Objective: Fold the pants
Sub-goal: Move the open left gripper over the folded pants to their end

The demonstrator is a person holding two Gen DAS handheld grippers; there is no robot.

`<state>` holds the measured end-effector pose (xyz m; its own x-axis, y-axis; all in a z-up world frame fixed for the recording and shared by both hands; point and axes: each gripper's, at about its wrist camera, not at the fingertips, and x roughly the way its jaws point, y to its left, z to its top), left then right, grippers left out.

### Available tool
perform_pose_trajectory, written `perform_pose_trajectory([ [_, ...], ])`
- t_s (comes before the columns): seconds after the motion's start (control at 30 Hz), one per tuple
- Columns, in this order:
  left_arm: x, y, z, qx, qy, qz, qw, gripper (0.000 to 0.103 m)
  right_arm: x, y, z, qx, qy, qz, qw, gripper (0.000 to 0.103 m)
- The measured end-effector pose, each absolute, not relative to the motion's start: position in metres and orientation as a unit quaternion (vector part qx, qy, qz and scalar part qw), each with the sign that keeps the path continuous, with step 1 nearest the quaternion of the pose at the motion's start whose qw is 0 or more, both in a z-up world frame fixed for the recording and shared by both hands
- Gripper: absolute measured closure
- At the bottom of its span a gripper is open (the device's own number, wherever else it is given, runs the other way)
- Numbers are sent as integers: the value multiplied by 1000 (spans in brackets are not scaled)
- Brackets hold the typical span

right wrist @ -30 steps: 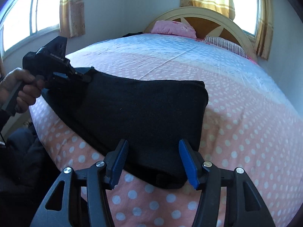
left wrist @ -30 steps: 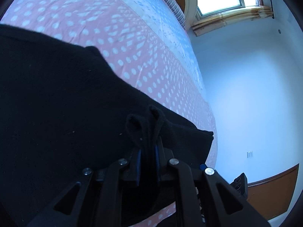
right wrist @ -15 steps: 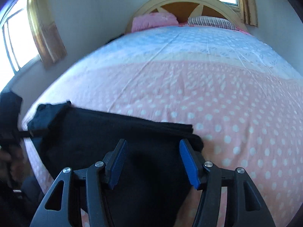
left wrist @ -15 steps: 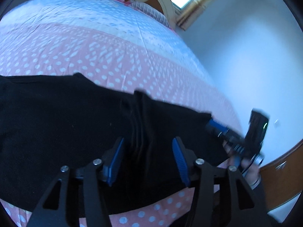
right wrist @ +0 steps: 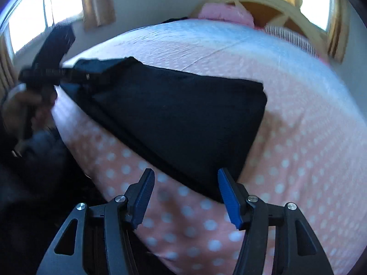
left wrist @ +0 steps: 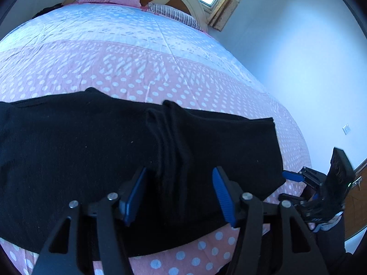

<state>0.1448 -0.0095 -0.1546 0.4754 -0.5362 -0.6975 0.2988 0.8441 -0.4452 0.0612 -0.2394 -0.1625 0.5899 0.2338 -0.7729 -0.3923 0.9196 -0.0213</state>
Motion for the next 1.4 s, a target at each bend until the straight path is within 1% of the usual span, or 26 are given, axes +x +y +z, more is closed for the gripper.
perform_pose_trajectory([
  [0.17,145,-14,-154,-135,448,-246,849,42,68,-247,-164,-92,430,155,885,44],
  [0.2,145,-13,-154,-136,449,-246,848,42,67,-247,-164,-94,424,158,887,43],
  [0.23,145,-11,-153,-138,450,-248,847,42,67,-246,-164,-96,424,161,886,39],
  [0.27,144,-9,-151,-140,451,-248,846,42,67,-245,-164,-99,424,162,885,39],
  [0.5,145,17,-131,-140,434,-236,858,39,62,-246,-152,-105,421,176,884,39],
  [0.6,144,40,-119,-114,420,-217,874,35,58,-249,-141,-105,406,170,892,39],
  [0.67,144,65,-113,-91,413,-186,887,34,56,-246,-130,-102,391,171,899,39],
  [0.8,141,118,-114,-78,407,-120,902,34,55,-225,-116,-108,365,191,905,39],
  [0.93,139,177,-124,-78,405,-41,910,34,67,-180,-111,-112,345,232,903,39],
  [1.13,144,226,-144,-92,409,18,908,34,93,-101,-125,-113,332,296,889,39],
  [1.27,147,239,-160,-115,419,9,900,34,106,-69,-141,-111,344,318,876,39],
  [1.37,147,243,-166,-128,417,-1,900,34,118,-53,-172,-125,383,299,865,39],
  [1.4,147,244,-166,-127,416,-4,901,34,115,-54,-172,-127,374,297,869,39],
])
